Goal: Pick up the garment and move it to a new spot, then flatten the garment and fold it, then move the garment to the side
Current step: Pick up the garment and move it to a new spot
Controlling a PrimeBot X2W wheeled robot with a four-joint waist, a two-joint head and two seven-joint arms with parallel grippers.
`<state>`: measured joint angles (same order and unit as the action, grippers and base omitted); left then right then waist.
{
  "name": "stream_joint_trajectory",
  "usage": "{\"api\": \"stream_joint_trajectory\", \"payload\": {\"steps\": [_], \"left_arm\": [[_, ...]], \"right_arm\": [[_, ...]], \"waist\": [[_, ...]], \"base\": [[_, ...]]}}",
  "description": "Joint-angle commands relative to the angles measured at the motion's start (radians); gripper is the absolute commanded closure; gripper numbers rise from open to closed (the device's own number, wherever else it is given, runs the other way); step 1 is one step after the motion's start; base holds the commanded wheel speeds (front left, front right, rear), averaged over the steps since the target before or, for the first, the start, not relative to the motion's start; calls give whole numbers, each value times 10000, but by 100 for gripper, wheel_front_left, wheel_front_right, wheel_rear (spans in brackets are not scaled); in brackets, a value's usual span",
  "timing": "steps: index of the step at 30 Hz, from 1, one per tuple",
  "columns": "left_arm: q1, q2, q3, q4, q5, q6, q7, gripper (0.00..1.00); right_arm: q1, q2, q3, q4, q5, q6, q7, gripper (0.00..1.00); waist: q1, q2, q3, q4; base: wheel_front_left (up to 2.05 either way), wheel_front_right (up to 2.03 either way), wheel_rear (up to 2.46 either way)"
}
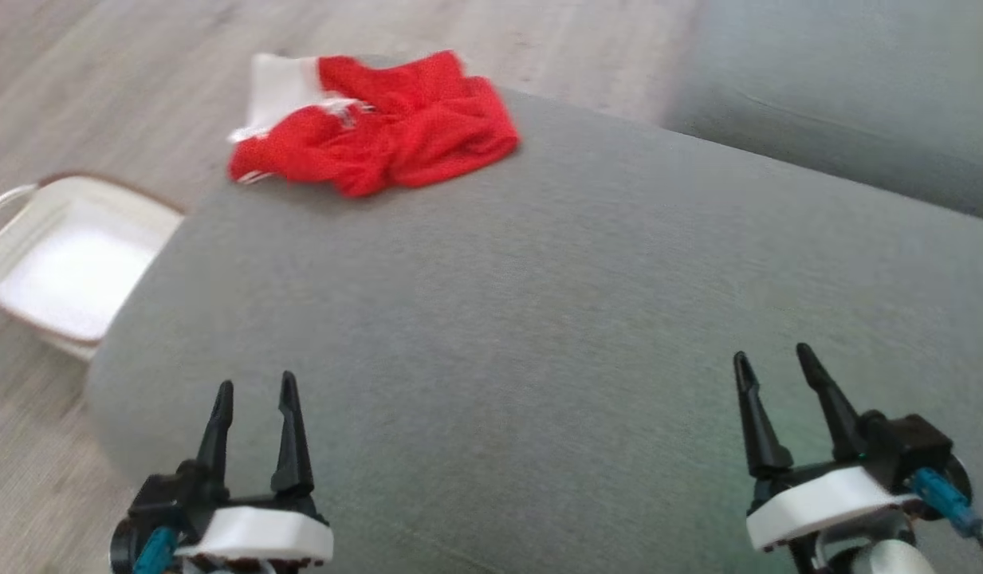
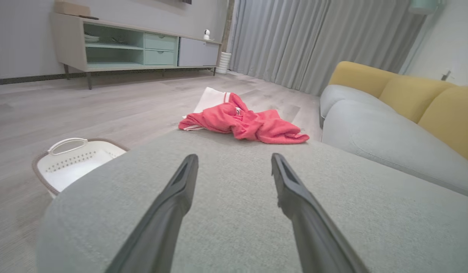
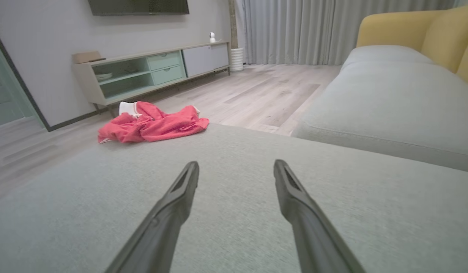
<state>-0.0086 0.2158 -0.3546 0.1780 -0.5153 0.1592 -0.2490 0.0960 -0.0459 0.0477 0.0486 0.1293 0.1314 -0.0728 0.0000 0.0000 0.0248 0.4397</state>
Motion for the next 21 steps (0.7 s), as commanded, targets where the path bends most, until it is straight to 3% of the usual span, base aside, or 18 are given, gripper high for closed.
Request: {"api": "stream_joint_trajectory", "payload": {"steps": [1,7,13,17,21], "left_arm": [[-106,189,424,-392,-70,74,-78,0],[381,303,928,-933,-174,385,-101,0],[507,505,1259,-1292,-193,401,-112,0],[-115,991,1535,-1595,-174,300,105,0],[-1101,1614,2030,-1937,-208,237,394,0]], "right_arm": [[-231,-43,339,-306,45,-7,-4,0],[-640,-43,973,-225,-75,-7,104,0],[-839,-43,1193,-202,-195,-7,140,0],[-1008,-43,646,-592,-482,-7,165,0],[-1369,-43,451,-1161,-913,-7,466,0]], "waist": [[0,0,-43,869],[0,0,148,998],[0,0,298,1003],[0,0,585,980],[0,0,1208,527]], "base": [[0,0,0],[0,0,0],[0,0,0],[0,0,0],[0,0,0]]}}
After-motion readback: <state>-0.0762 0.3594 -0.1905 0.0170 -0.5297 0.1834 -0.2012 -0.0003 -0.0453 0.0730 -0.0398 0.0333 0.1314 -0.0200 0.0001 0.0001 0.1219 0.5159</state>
